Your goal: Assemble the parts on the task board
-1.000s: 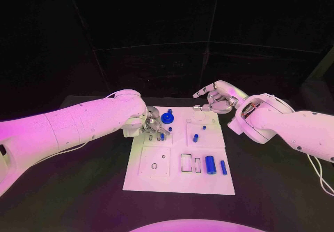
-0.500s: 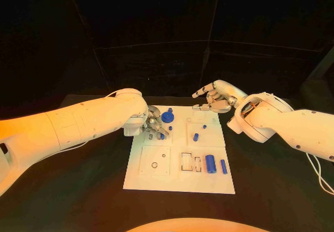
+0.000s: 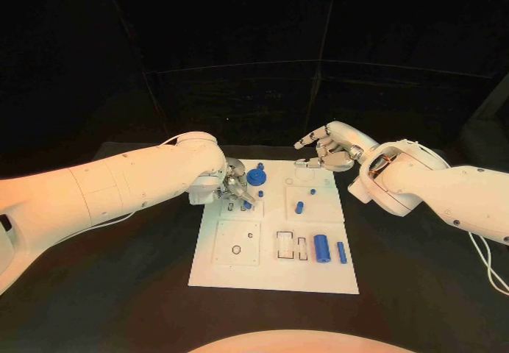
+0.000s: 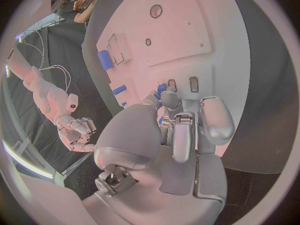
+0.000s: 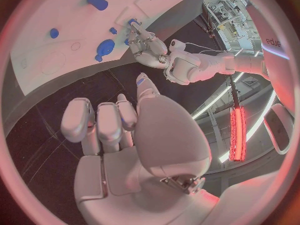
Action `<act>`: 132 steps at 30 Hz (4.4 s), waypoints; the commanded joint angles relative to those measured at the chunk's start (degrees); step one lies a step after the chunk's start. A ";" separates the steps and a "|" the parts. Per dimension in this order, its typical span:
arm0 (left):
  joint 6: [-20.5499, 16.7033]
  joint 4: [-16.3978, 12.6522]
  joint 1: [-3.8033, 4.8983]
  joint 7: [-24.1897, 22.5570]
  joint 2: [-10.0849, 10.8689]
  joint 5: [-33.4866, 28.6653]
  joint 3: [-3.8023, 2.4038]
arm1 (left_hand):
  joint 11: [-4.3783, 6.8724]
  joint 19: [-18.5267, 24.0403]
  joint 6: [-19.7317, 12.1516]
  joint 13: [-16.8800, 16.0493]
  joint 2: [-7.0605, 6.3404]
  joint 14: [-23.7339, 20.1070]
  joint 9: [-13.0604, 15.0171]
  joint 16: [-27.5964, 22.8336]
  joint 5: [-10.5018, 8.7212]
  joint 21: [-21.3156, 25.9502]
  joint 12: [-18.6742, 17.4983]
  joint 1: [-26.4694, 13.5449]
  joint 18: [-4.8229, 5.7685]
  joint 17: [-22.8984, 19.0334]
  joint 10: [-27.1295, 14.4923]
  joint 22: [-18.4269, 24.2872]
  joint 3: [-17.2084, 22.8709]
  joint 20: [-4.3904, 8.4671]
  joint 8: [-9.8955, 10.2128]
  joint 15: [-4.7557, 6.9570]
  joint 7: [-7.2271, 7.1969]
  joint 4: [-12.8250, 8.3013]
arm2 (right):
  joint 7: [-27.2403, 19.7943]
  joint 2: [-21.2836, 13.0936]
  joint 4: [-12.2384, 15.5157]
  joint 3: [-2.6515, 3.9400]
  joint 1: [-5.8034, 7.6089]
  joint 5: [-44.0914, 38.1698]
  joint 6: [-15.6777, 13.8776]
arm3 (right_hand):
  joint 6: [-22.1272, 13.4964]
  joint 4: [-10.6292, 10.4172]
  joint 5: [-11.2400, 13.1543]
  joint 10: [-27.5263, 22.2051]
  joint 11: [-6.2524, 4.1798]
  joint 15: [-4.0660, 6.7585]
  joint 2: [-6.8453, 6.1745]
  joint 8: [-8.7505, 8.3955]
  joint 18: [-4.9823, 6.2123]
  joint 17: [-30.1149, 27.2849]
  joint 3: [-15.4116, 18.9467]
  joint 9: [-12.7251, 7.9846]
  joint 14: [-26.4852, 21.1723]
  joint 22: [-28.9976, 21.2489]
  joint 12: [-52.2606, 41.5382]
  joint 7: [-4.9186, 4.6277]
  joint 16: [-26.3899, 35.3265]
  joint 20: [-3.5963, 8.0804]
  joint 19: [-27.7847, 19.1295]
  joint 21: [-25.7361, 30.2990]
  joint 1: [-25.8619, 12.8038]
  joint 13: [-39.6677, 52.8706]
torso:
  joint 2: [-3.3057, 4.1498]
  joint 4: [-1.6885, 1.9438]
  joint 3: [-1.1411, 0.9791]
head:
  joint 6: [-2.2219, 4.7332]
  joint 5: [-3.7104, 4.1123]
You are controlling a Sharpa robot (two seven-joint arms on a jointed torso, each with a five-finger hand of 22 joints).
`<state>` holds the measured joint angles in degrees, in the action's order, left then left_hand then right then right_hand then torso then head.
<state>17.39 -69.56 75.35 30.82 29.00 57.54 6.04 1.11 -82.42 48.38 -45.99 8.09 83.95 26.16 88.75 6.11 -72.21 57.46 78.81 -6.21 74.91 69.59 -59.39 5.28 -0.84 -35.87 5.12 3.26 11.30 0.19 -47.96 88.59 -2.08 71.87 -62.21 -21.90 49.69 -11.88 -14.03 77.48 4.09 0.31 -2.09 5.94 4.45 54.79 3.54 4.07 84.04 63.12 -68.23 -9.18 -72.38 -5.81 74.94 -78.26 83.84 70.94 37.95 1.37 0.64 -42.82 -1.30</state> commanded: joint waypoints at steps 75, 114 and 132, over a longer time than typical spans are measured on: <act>-13.68 -6.78 -3.63 -1.00 6.03 1.85 0.26 | 0.89 -0.65 0.66 3.47 -14.28 5.94 3.95 1.01 2.26 0.15 -0.67 -14.85 0.76 14.60 3.41 -1.48 39.04 0.32 -6.58 0.50 -0.83 -14.22 | 0.82 0.19 -0.50 0.02 0.12 -0.51 2.58 | 0.54 -0.07 -1.14 -0.04 -0.17 0.36 0.96 0.18 1.04 0.04 0.61 -0.05 0.27 -0.25 0.16 -0.02 0.37 0.21 -0.15 0.43 -0.40 -0.06 | -0.20 0.42 -0.22 | -1.22 -1.32; -9.48 -5.62 -3.59 1.36 4.48 2.00 0.25 | 1.46 -0.96 2.58 0.51 -13.22 6.02 3.40 1.17 2.09 -0.37 2.37 -20.90 0.97 14.92 4.46 -2.73 31.05 0.63 -7.20 0.90 -1.73 -8.56 | 0.60 0.53 -0.67 0.02 0.12 -0.51 2.79 | 0.72 -0.33 -1.22 -0.10 -0.18 0.37 1.25 0.28 1.09 -0.06 0.84 -0.03 0.27 -0.52 0.27 0.01 0.47 0.22 -0.27 0.58 -0.79 -0.17 | -0.21 0.43 -0.25 | -1.35 -1.17; -9.83 -4.53 -3.53 1.49 3.69 2.03 0.24 | 1.85 -1.24 3.97 -1.60 -12.74 6.05 3.13 1.25 2.16 -0.83 4.72 -23.89 1.11 15.09 5.34 -3.70 26.92 0.91 -8.08 1.23 -2.24 -4.67 | 0.42 0.62 -0.77 0.02 0.12 -0.15 3.06 | 0.69 -0.44 -1.33 -0.39 -0.18 0.37 1.37 0.27 1.21 -0.63 0.97 -0.05 0.16 -1.13 0.73 0.01 0.81 0.23 -0.60 0.88 -0.96 -0.57 | -0.20 0.45 -0.24 | -1.37 -0.98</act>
<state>6.90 -74.16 71.80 31.84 32.75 59.32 6.27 2.98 -83.47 52.07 -47.55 -4.71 83.94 29.24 89.60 8.03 -72.83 62.02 55.37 -6.21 74.91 74.54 -63.05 32.39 -0.22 -43.78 5.93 0.94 6.65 1.09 -47.35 87.79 -2.09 71.87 -62.48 -19.22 50.07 -12.41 -15.01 77.48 4.09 0.31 -1.10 5.95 5.36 54.21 4.24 4.07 84.04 62.06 -67.82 -9.17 -71.89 -5.61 74.73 -77.59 82.84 70.46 37.76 1.76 0.37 -44.13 -2.31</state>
